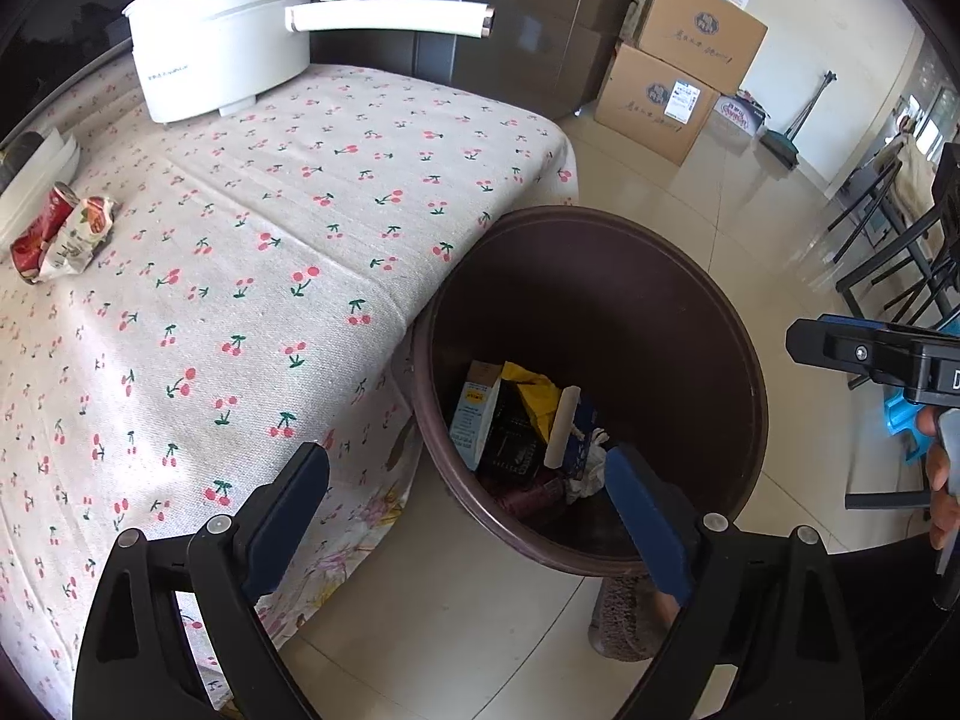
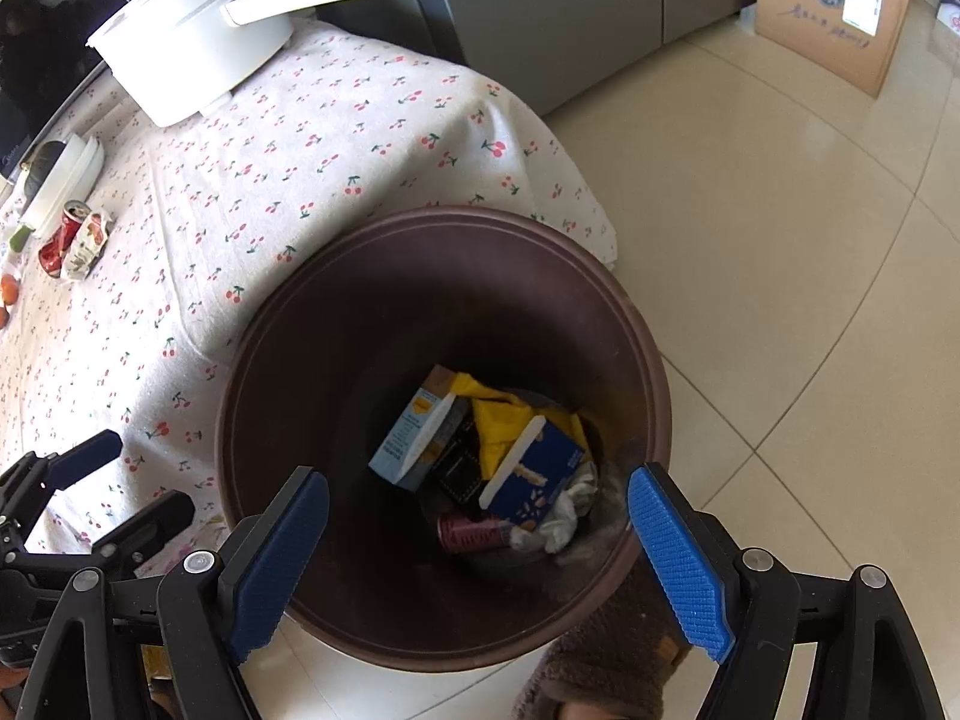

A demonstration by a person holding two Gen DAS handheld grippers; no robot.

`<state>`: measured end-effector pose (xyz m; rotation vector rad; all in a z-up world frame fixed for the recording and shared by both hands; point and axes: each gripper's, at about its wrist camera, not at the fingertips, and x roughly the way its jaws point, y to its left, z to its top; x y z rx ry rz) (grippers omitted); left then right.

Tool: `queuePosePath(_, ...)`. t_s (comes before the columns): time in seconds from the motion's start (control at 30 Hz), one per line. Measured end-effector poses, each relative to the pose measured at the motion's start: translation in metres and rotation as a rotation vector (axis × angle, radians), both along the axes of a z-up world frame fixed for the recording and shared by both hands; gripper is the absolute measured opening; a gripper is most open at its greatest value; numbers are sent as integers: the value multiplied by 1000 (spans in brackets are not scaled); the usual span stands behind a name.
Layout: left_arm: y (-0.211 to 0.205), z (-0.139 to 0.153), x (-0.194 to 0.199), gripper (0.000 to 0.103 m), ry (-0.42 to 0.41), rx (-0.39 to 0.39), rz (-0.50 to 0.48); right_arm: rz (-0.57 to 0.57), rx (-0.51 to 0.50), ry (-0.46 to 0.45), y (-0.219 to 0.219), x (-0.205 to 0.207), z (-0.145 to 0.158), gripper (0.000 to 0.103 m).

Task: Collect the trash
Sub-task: 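Carry the box and plastic bag over the brown bin and open both tools, then move both open tools back toward the red can and snack packet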

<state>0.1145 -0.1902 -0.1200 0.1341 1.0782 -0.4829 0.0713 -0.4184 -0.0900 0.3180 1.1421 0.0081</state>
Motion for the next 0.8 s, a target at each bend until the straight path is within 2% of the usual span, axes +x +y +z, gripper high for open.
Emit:
queuePosePath(0.2, 14, 4, 2, 96, 1, 2, 24, 10, -12, 8, 6, 2, -1, 86)
queuePosePath(0.33, 34, 10, 6, 101, 8, -1, 67, 20, -17, 13, 14, 5, -1, 87)
queuePosePath(0.47, 68, 19, 10, 103, -2, -1, 142, 39, -16, 9, 30, 11, 3, 87)
queuePosePath(0.63, 119, 30, 12, 103, 13, -40, 243, 85, -9, -9, 62, 18, 10, 87)
queuePosePath(0.8, 173, 37, 14, 103, 23, 4, 325, 157, -2, 1, 105, 35, 11, 89)
